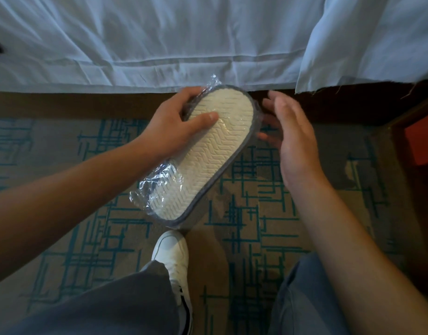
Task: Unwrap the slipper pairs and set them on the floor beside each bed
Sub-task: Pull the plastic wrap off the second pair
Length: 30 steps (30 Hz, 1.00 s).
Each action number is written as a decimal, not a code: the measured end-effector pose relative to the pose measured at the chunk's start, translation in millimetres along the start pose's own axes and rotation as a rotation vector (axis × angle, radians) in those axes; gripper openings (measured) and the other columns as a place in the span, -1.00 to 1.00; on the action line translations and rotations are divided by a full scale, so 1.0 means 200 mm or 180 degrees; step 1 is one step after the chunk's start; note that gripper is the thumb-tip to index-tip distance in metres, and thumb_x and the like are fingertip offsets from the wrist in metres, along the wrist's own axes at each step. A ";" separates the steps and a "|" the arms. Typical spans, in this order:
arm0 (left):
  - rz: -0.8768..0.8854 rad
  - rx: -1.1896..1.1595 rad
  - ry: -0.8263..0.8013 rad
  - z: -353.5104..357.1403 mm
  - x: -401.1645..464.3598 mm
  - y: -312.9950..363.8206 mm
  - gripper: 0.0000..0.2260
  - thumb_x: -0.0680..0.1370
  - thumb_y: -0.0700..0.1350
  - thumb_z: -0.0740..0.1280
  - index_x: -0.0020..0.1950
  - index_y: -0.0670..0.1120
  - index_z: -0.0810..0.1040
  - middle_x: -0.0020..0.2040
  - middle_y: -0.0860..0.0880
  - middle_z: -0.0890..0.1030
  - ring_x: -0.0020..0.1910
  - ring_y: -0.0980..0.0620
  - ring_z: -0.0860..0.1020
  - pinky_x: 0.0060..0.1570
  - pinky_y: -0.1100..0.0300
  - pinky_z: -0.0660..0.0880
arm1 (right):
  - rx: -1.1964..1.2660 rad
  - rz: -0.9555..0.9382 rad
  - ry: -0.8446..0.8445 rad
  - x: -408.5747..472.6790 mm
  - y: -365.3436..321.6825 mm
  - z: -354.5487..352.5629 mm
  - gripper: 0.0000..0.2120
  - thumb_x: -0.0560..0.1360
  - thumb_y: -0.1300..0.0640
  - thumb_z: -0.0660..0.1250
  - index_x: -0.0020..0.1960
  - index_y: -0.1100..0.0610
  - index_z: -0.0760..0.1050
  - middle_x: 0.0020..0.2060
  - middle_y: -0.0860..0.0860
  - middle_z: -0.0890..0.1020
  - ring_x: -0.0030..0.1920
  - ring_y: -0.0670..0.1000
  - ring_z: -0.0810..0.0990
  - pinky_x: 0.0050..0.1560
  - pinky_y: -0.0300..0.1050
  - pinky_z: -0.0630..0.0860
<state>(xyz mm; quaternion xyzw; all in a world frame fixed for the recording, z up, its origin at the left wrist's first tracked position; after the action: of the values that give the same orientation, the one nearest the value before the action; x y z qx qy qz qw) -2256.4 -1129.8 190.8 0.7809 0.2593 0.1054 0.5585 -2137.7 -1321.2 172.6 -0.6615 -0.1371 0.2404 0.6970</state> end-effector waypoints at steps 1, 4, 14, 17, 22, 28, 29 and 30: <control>-0.0023 -0.0041 -0.0015 0.01 0.00 -0.01 -0.57 0.49 0.02 0.52 0.34 0.09 0.55 0.11 0.04 0.70 0.07 0.07 0.70 0.16 0.02 0.64 | -0.0123 -0.0013 -0.0167 -0.01 0.01 0.01 -0.60 0.51 -0.31 0.29 0.28 -0.20 0.54 0.19 -0.19 0.65 0.16 -0.15 0.65 0.02 -0.15 0.65; 0.0019 -0.0135 -0.0087 0.02 0.00 -0.01 -0.61 0.48 0.02 0.52 0.28 0.14 0.56 0.05 0.09 0.71 0.00 0.17 0.71 -0.01 0.24 0.64 | -0.0255 0.0198 -0.0478 -0.03 0.05 0.05 -0.64 0.49 -0.23 0.36 0.23 -0.14 0.57 0.06 -0.16 0.71 0.02 -0.16 0.71 -0.10 -0.24 0.62; -0.0503 -0.0616 -0.0390 0.02 -0.02 -0.05 -0.61 0.47 0.28 0.34 0.18 0.10 0.61 -0.02 0.09 0.73 -0.06 0.13 0.71 -0.10 0.15 0.60 | 0.0229 0.0491 -0.0333 -0.02 0.03 0.04 -0.85 0.53 -0.02 0.41 0.05 -0.03 0.68 -0.07 -0.04 0.75 -0.10 -0.08 0.74 -0.20 -0.23 0.61; -0.0627 -0.0506 -0.0729 0.02 -0.04 -0.09 -0.69 0.51 0.24 0.37 0.06 0.04 0.66 -0.01 -0.05 0.75 -0.08 -0.04 0.74 -0.12 -0.01 0.66 | 0.0307 0.0539 -0.0372 -0.02 0.03 0.04 -0.88 0.54 0.01 0.42 0.03 -0.01 0.69 -0.11 -0.04 0.75 -0.16 -0.11 0.72 -0.28 -0.31 0.58; -0.0613 -0.0592 -0.0619 0.01 -0.04 -0.10 -0.82 0.58 0.10 0.39 0.04 0.02 0.66 -0.04 -0.05 0.75 -0.12 -0.02 0.74 -0.17 0.04 0.69 | -0.0084 0.0385 -0.0281 -0.02 0.04 0.03 -0.78 0.51 -0.04 0.44 0.11 0.01 0.62 -0.04 -0.06 0.75 -0.06 -0.03 0.75 -0.15 -0.09 0.68; -0.0503 -0.0204 -0.0387 0.00 -0.05 -0.10 -0.74 0.60 0.07 0.37 0.14 -0.10 0.62 -0.02 -0.09 0.75 -0.09 -0.04 0.75 -0.12 0.06 0.69 | -0.0996 -0.0045 0.0442 -0.02 0.03 -0.02 -0.79 0.48 -0.05 0.47 0.06 -0.01 0.56 -0.11 -0.04 0.67 -0.12 0.01 0.70 -0.21 -0.07 0.68; -0.0495 -0.0203 -0.0364 0.00 -0.05 -0.10 -0.74 0.60 0.06 0.37 0.13 -0.10 0.62 -0.03 -0.09 0.75 -0.10 -0.03 0.75 -0.14 0.09 0.69 | -0.1192 -0.0218 0.0544 -0.03 0.02 -0.03 -0.83 0.49 -0.02 0.46 0.03 -0.01 0.57 -0.12 -0.05 0.66 -0.13 0.01 0.69 -0.18 -0.02 0.68; -0.0483 -0.0216 -0.0338 0.00 -0.06 -0.10 -0.75 0.59 0.06 0.38 0.11 -0.10 0.63 -0.05 -0.08 0.76 -0.13 -0.01 0.75 -0.18 0.14 0.68 | -0.1316 -0.0394 0.0588 -0.04 0.00 -0.02 -0.88 0.50 0.01 0.44 0.01 0.00 0.58 -0.14 -0.06 0.65 -0.15 -0.01 0.67 -0.16 -0.01 0.68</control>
<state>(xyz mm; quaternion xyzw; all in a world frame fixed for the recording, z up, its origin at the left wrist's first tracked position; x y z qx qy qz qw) -2272.1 -1130.7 173.5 0.7441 0.2841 0.0300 0.6039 -2141.4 -1329.1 172.6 -0.7997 -0.1593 0.1026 0.5697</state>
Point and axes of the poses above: each hand's wrist, its own x-axis towards the middle knuckle, its own z-axis out of the palm, y = z × x, the point moved 1 cm from there along x, towards the middle knuckle
